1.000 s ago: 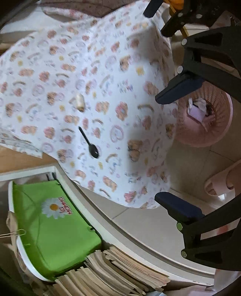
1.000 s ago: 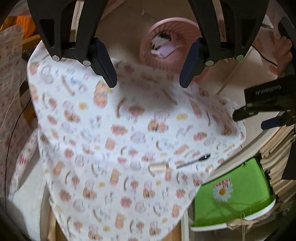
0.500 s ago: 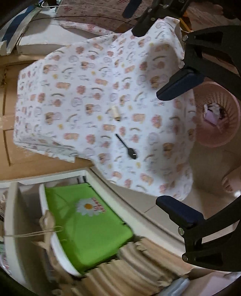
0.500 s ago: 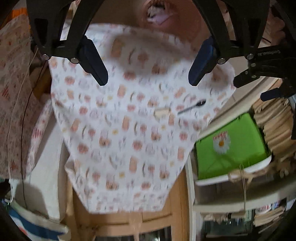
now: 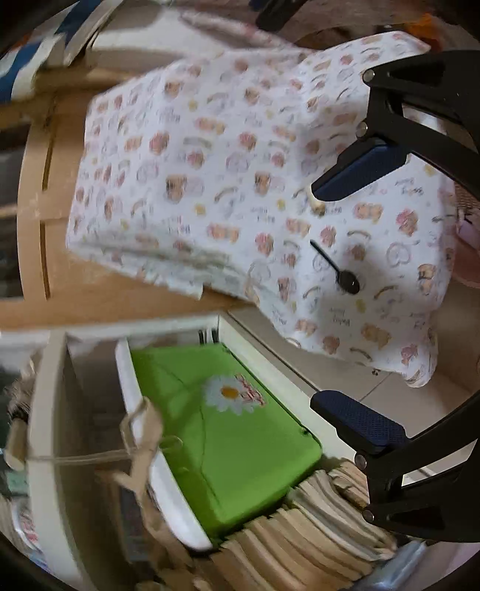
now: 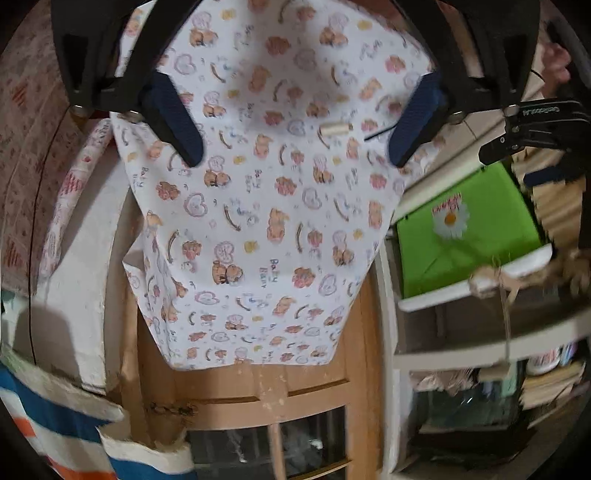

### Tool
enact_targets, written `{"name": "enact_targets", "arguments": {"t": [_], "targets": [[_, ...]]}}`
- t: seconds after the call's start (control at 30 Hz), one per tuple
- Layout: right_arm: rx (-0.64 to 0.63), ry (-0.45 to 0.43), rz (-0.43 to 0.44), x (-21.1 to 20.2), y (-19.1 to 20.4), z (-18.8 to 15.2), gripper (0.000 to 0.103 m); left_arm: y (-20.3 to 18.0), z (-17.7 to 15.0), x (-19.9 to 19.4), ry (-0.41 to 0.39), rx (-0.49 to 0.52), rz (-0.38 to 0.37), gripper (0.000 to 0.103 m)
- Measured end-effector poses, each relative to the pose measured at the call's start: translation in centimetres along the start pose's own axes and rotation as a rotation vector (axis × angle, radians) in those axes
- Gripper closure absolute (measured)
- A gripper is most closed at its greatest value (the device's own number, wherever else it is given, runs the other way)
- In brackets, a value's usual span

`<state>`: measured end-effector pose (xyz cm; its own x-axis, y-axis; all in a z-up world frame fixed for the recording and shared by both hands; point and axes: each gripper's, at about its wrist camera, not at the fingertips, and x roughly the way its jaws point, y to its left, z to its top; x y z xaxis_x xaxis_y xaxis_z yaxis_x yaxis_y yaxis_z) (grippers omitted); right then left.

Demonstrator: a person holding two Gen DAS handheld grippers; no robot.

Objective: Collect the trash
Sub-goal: 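Bring both open grippers back toward the spoon and thread roll, then close the left gripper on the black spoon handle while the right gripper approaches the thread roll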

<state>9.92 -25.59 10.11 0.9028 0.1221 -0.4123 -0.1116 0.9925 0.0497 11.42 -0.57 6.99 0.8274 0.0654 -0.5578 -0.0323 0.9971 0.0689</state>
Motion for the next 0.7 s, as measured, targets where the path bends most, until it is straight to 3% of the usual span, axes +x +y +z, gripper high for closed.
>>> {"name": "enact_targets", "arguments": {"t": [0.17,0.4,0.6,0.7], "targets": [[-0.002,0.038,-0.027,3.5,-1.0,-1.8,0.000,0.2,-1.5,4.6,0.057,0.011,-0.018,0.001],[-0.013,0.168,-0.070,9.1,-2.7,-5.3,0.000,1.1,-2.1,11.4,0.238,-0.004,-0.064,0.001],[0.031,0.235,-0.058,12.1,-3.2,-5.8,0.000,2.8,-1.6,15.6,0.347,-0.098,-0.086,0.001],[0.088,0.260,-0.046,13.3,-3.3,-6.4,0.000,3.2,-1.5,17.1,0.400,-0.120,-0.056,0.001]]}}
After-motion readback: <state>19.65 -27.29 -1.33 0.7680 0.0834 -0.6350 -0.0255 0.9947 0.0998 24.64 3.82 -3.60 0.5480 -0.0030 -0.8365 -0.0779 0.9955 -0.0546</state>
